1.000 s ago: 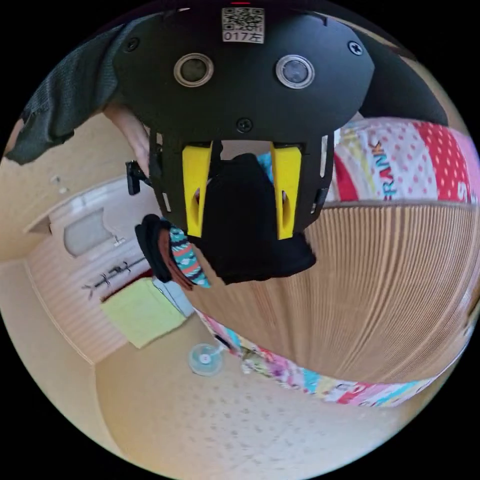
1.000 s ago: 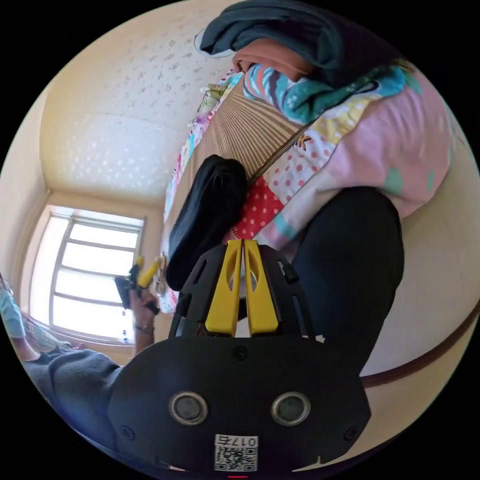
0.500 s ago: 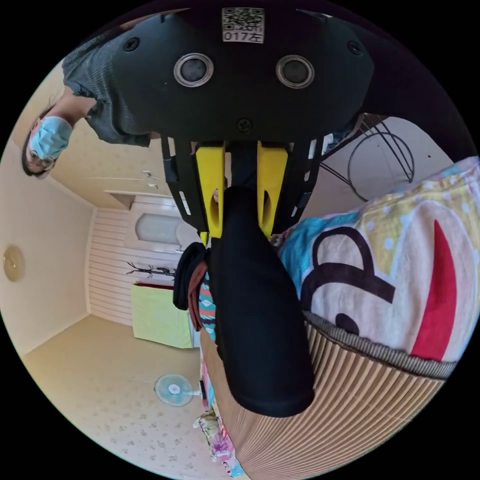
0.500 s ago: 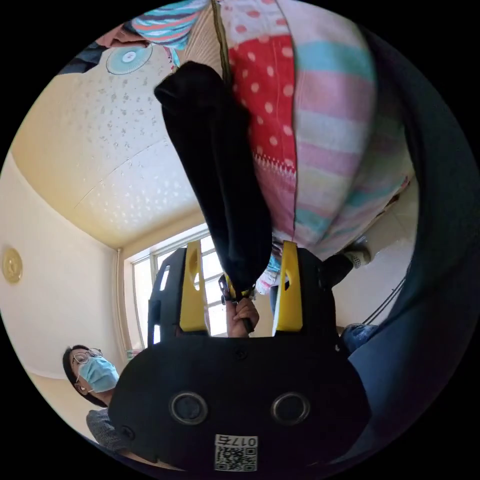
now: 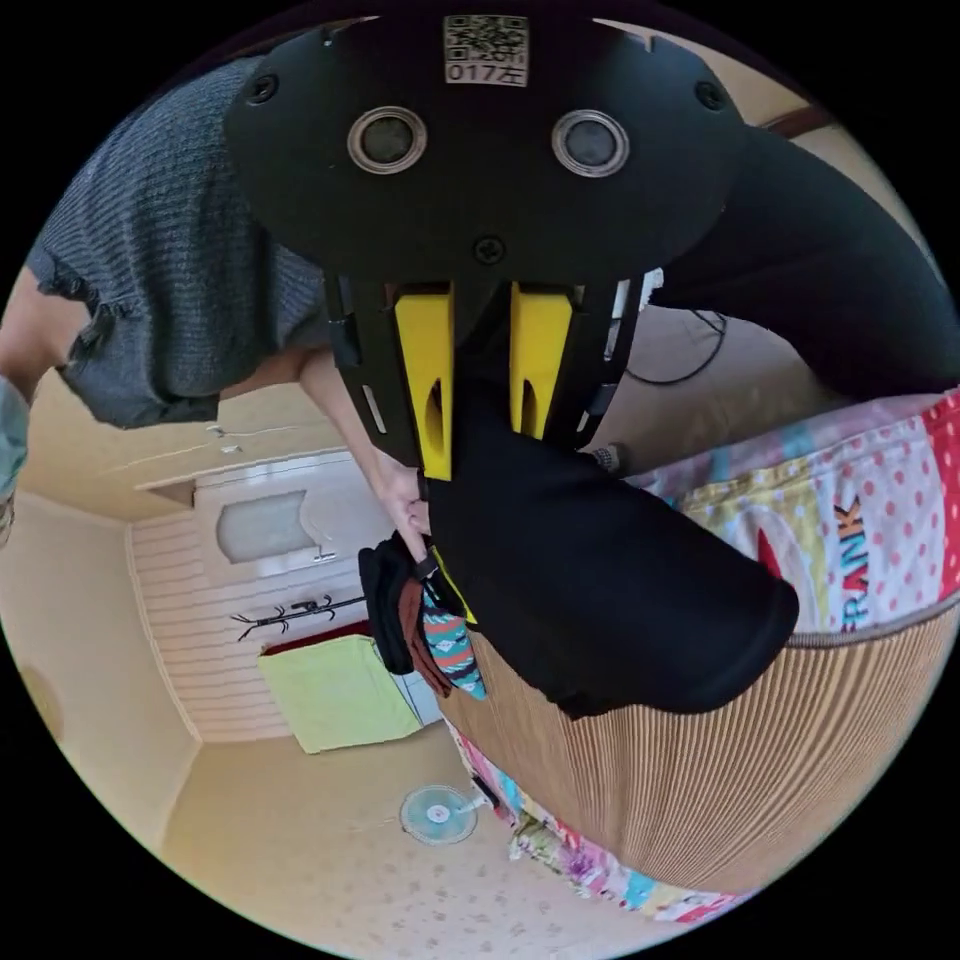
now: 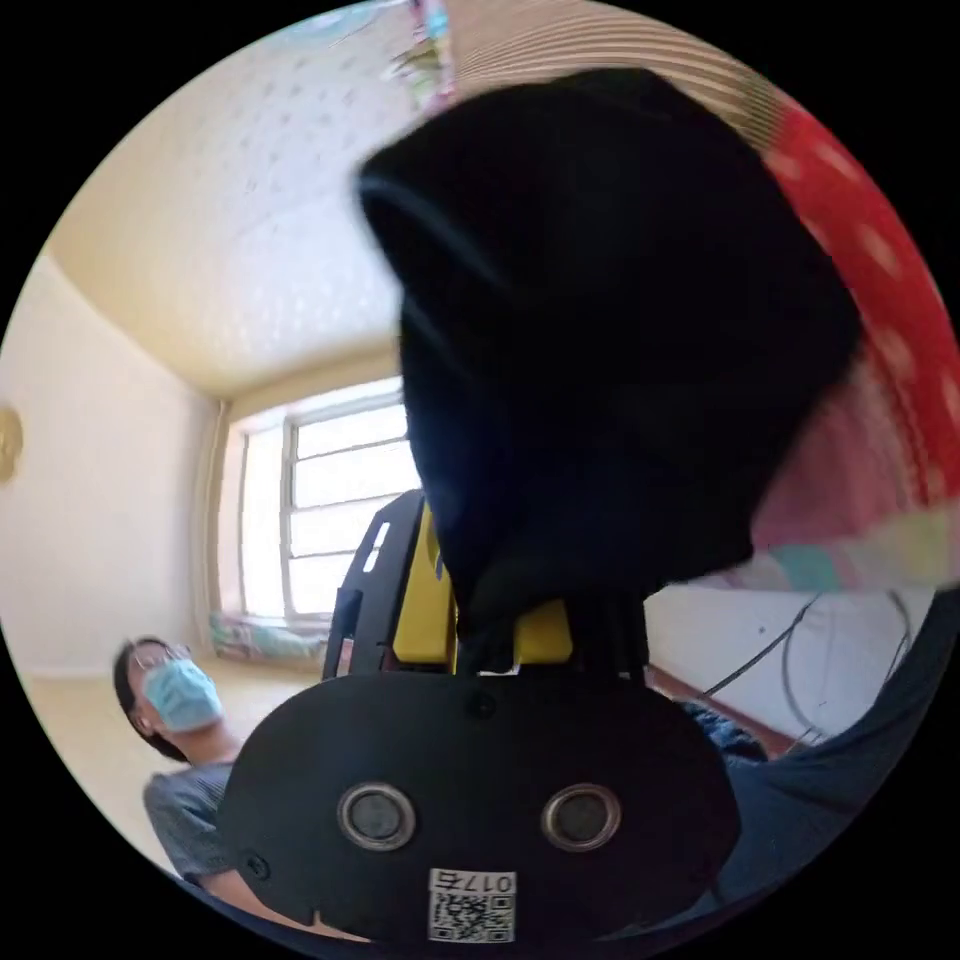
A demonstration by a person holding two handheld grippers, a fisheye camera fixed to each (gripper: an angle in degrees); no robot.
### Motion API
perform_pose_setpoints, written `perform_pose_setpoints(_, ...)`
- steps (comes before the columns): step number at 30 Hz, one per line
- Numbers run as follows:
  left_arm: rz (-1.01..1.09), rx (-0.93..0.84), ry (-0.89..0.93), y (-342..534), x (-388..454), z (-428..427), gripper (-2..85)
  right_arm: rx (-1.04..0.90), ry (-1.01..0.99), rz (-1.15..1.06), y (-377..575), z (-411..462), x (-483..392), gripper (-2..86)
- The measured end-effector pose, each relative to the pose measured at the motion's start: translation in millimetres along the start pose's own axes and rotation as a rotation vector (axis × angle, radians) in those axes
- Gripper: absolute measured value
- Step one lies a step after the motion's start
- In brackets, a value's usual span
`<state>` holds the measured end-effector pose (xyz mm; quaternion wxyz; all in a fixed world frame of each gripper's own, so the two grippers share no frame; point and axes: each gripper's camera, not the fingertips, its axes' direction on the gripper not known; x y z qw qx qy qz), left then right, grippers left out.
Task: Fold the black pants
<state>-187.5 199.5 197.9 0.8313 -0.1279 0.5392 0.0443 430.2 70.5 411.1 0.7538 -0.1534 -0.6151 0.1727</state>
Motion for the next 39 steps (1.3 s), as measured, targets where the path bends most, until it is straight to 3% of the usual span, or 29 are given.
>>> perform_pose_setpoints(5, 0.081, 0.242, -0.162, 26.1, 24.6, -97.1, 8.5, -0.281, -0.014, -0.366, -67.4, 133.9, -104.6, 5.5)
perform_pose_setpoints(11, 0.064, 0.61, -0.406, 44.8, 32.5, -260.9, 8.5, -0.566, -0.212, -0.676, -140.5, 392.0, -253.1, 6.3)
perform_pose_setpoints(14, -0.025, 0.764, -0.387, 40.0, -7.5, -340.8, 8.6, -0.657, -0.226, -0.527, -181.8, 524.1, -281.2, 8.7)
perform_pose_setpoints(15, -0.109, 0.809, -0.357, 38.6, -36.1, -367.0, 8.6, -0.656, -0.139, -0.333, -195.1, 563.2, -268.9, 10.2)
perform_pose_setpoints(16, -0.179, 0.836, -0.378, 38.1, -65.6, -386.4, 8.6, -0.642, -0.079, -0.169, -197.9, 585.0, -251.3, 11.8)
perform_pose_setpoints(18, -0.28, 0.842, -0.533, 39.4, -115.1, -399.9, 8.6, -0.615, -0.047, -0.138, -186.2, 596.2, -230.4, 13.0)
perform_pose_setpoints(19, -0.427, 0.819, -0.617, 46.0, -157.9, -397.9, 8.9, -0.631, -0.013, -0.168, -170.7, 595.1, -212.0, 12.2)
perform_pose_setpoints(21, -0.661, 0.712, -0.578, 63.4, -220.3, -382.5, 10.2, -0.702, 0.047, -0.167, -143.2, 581.5, -170.8, 10.8)
perform_pose_setpoints(24, -0.622, 0.656, -0.373, 95.8, -251.9, -330.7, 9.8, -0.795, -0.04, -0.108, -97.9, 510.1, -87.9, 7.3)
perform_pose_setpoints(28, -0.588, 0.529, -0.334, 119.5, -224.6, -248.3, 6.9, -0.616, -0.313, 0.083, -39.3, 353.3, -18.8, 2.1)
perform_pose_setpoints(30, -0.55, 0.533, -0.235, 127.0, -207.2, -220.8, 5.5, -0.528, -0.318, 0.087, -13.5, 295.9, -22.0, 1.4)
perform_pose_setpoints(33, -0.447, 0.567, -0.224, 123.7, -160.8, -187.8, 0.1, -0.411, -0.118, 0.079, 19.0, 217.4, -45.9, 1.0)
perform_pose_setpoints(36, -0.37, 0.343, -0.447, 79.6, -114.1, -139.1, -0.8, -0.303, 0.24, -0.053, 43.2, 161.4, -99.1, 0.9)
perform_pose_setpoints(39, -0.122, 0.078, -0.584, 25.7, -56.9, -74.8, -0.9, -0.086, 0.638, -0.156, 71.1, 119.8, -154.2, 1.1)
